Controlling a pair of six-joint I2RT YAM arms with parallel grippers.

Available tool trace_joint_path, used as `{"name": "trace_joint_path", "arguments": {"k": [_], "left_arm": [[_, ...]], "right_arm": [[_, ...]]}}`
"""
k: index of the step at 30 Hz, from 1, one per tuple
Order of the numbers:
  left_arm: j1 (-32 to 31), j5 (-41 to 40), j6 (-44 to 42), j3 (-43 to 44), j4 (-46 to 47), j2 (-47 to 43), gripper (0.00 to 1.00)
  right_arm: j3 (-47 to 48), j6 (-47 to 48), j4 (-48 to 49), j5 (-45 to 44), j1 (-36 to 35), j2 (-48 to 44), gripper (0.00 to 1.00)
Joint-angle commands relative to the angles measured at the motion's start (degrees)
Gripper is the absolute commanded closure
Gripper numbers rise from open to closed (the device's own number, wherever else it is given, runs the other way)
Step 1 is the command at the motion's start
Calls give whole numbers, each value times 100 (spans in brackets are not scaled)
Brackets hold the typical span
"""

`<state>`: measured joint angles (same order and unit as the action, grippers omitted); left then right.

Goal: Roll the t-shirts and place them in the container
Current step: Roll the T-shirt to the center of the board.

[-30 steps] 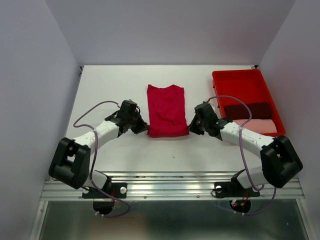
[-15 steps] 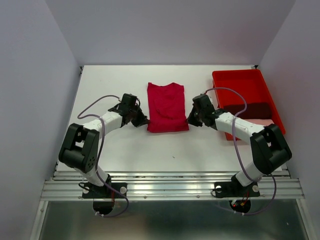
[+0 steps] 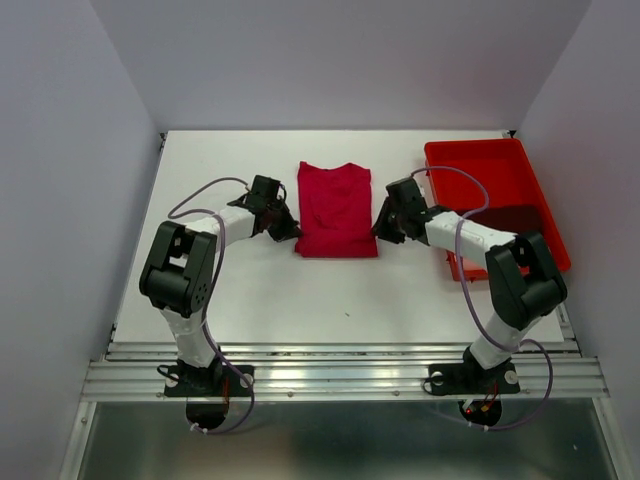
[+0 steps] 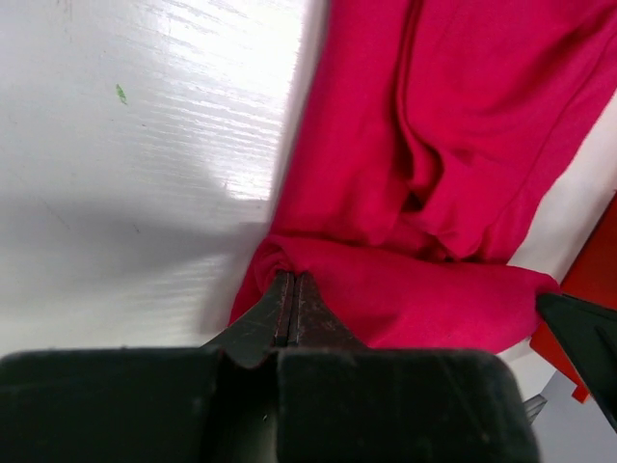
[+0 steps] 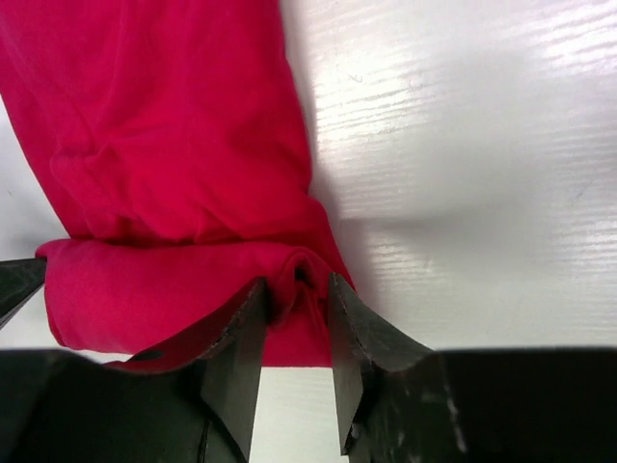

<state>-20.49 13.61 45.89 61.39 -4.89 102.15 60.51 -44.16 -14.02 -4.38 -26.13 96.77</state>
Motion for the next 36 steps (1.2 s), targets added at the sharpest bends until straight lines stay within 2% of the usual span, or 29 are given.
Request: {"name": "trace_joint_path", "arguments": {"k": [1, 3, 4, 6, 11, 12, 13, 15, 16, 18, 21, 34, 36], "left_arm": [[54, 55, -238, 321, 49, 156, 100], [45, 37, -247, 348, 49, 182, 100], [45, 28, -256, 391, 40, 200, 100], [54, 46, -265, 427, 32, 218, 100], [54, 46, -291, 576, -91, 306, 100], [45, 37, -282, 585, -109, 323, 100], [45, 19, -274, 585, -118, 323, 100], [54, 11, -247, 585, -144, 323, 100], [54, 10, -238, 585, -144, 323, 100], [54, 2, -203, 585, -144, 323, 100], [45, -16, -186, 585, -144, 314, 100], [54, -33, -282, 725, -197, 236, 100], [45, -103, -326, 752, -241, 174, 93]], "right_arm": [[303, 145, 224, 51, 64, -18, 55], [330, 206, 207, 52, 117, -88, 48], [304, 232, 198, 25, 117, -167, 41], [286, 346, 198, -1, 117, -430, 37], [216, 531, 40, 279, 39, -957, 37], [216, 566, 22, 324, -23, -958, 41], [224, 610, -21, 367, -93, -1002, 57], [268, 690, -30, 603, -322, -967, 76], [277, 724, -22, 762, -410, -863, 90], [338, 742, -48, 842, -542, -713, 97], [339, 681, 5, 992, -542, -475, 99], [971, 584, 49, 52, -481, 517, 99], [1015, 593, 57, -1, -419, 641, 99]]}}
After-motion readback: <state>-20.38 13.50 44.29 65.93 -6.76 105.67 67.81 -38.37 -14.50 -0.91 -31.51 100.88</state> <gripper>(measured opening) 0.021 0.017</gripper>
